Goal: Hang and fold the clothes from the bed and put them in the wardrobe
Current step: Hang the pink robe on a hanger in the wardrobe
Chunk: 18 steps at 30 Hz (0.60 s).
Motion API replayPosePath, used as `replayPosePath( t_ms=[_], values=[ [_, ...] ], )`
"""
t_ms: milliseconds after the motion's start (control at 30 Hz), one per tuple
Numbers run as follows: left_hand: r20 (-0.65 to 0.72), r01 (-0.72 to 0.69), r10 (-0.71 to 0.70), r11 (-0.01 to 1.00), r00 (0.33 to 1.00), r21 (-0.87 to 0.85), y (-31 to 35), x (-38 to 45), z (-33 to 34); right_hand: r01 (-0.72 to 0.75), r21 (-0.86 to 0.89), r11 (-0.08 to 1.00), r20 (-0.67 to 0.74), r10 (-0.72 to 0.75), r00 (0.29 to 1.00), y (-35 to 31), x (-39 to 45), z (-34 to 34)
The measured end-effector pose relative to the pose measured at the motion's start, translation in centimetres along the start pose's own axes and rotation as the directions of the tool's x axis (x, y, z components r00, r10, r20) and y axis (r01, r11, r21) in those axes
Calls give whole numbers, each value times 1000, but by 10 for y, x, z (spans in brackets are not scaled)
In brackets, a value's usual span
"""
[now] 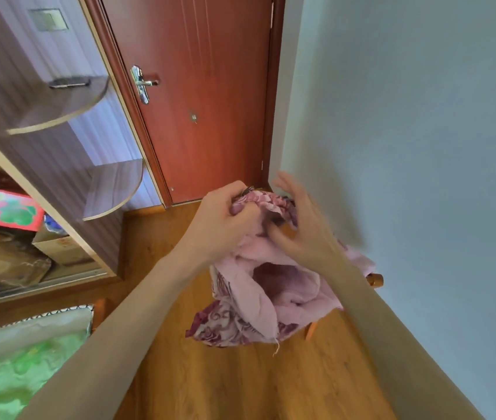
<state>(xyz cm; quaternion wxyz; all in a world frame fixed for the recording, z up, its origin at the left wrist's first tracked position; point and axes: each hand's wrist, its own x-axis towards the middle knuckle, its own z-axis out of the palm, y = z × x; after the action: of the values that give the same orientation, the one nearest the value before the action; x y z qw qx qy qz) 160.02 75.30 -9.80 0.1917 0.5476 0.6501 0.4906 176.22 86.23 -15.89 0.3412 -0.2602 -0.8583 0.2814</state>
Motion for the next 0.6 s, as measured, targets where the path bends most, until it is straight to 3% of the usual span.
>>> replayPosePath(
  t_ms=[133,333,467,600],
  values=[
    [-114,-83,84,996,990,15,37,12,-36,96,-7,995,86,-95,992,-48,50,-20],
    [-280,-205,190,978,941,-28,74,27,-91,345,33,938,-62,-342,938,-136,115,-67],
    [-278,-274,227,951,933,-142,73,24,-95,462,11,887,-74,-460,885,-186,146,-89],
    [-186,-220,215,975,959,-7,35,3,-74,423,22,906,-174,-413,894,-206,162,-105]
  ],
)
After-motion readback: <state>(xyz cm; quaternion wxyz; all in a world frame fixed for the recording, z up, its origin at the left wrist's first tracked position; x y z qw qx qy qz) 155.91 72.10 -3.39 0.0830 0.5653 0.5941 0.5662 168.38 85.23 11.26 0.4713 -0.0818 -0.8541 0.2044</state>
